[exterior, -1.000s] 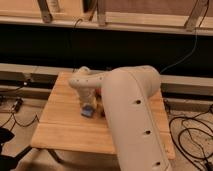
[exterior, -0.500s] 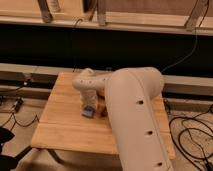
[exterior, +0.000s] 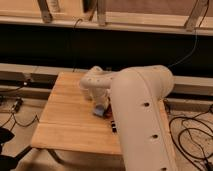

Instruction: Wipe the white sponge on the table

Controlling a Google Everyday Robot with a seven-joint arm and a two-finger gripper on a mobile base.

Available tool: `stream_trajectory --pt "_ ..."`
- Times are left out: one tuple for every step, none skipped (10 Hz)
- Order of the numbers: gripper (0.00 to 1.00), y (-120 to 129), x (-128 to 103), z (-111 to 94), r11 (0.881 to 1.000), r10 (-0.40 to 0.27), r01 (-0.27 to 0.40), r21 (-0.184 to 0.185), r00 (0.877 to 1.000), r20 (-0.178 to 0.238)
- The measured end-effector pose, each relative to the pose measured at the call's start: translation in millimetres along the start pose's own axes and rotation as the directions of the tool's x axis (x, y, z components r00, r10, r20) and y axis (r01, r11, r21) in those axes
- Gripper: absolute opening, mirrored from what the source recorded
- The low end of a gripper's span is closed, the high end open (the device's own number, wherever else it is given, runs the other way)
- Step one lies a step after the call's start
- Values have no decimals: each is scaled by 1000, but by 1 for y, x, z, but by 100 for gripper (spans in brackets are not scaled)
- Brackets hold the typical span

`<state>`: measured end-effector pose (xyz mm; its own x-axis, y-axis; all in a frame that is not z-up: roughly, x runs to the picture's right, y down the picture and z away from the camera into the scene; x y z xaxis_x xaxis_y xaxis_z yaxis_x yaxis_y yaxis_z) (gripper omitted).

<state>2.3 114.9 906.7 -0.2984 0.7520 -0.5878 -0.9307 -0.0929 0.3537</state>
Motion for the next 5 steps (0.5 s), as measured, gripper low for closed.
stream_trajectory --pt "12 -7 -4 2 1000 14 -14 26 1000 1" --pt "12 -9 -9 5 998 26 -26 50 1000 1" --pt "12 -2 -12 7 998 20 -20 65 1000 4" --pt "12 6 -14 8 998 8 -9 67 1000 8" --pt "12 19 -14 8 998 -10 9 63 1000 11"
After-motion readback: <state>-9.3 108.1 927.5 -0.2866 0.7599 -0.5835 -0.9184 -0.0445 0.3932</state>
